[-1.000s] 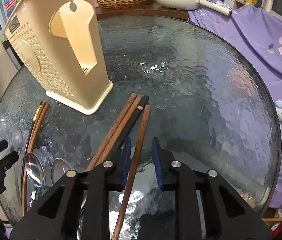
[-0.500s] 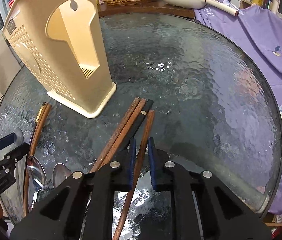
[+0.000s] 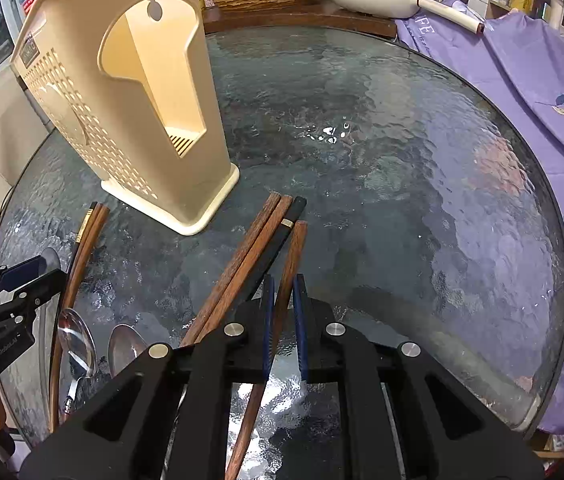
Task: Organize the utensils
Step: 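Grasp the grey plastic spoon with the left tool while the right tool approaches the brown chopsticks, then grasp one brown wooden chopstick with the right tool while the left tool lifts the grey spoon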
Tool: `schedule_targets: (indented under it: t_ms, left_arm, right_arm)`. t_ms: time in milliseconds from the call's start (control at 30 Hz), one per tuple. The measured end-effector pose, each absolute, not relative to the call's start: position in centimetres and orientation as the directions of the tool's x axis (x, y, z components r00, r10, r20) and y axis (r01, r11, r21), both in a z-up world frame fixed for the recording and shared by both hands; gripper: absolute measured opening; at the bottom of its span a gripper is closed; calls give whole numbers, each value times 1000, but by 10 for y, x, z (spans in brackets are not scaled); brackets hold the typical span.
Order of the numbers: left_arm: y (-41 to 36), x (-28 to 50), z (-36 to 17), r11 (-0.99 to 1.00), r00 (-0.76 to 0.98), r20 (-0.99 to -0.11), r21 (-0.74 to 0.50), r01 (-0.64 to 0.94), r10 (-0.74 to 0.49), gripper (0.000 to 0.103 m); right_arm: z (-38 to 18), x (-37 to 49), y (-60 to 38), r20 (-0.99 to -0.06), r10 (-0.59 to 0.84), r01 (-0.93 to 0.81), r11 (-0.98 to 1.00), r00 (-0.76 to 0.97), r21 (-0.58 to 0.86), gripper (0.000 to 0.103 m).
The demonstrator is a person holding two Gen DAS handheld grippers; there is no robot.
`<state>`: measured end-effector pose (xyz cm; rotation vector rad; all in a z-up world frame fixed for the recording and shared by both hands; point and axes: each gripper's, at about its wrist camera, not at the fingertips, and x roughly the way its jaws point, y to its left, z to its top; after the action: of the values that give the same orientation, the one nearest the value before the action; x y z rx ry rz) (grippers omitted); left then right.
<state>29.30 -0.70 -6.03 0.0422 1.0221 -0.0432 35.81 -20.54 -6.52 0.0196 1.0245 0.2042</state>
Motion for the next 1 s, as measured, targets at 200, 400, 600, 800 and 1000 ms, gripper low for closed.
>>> schedule_targets:
  t_ms: [200, 400, 600, 800, 1000]
  left_arm:
    - [-1, 295, -61, 998, 529, -848, -1, 60, -32, 35]
    - [4, 290, -53, 998, 565, -824, -3, 67, -40, 35]
    - [6, 282, -32, 996, 625, -779, -6, 84, -57, 35]
    - [11, 269, -3, 995, 692, -716, -24, 99, -86, 35]
    - [12, 256, 25, 994, 754, -650, -26, 104, -96, 35]
  right_arm:
    - [-67, 354, -213, -830, 217, -162, 975, 513, 155, 10]
    - [-55, 344, -219, -797, 229, -173, 972, 559, 158, 9]
    - [-25, 325, -219, -732, 242, -200, 969, 637, 147, 9]
    - [19, 298, -219, -635, 282, -237, 959, 719, 157, 8]
    - [60, 271, -220, -546, 316, -284, 948, 776, 144, 6]
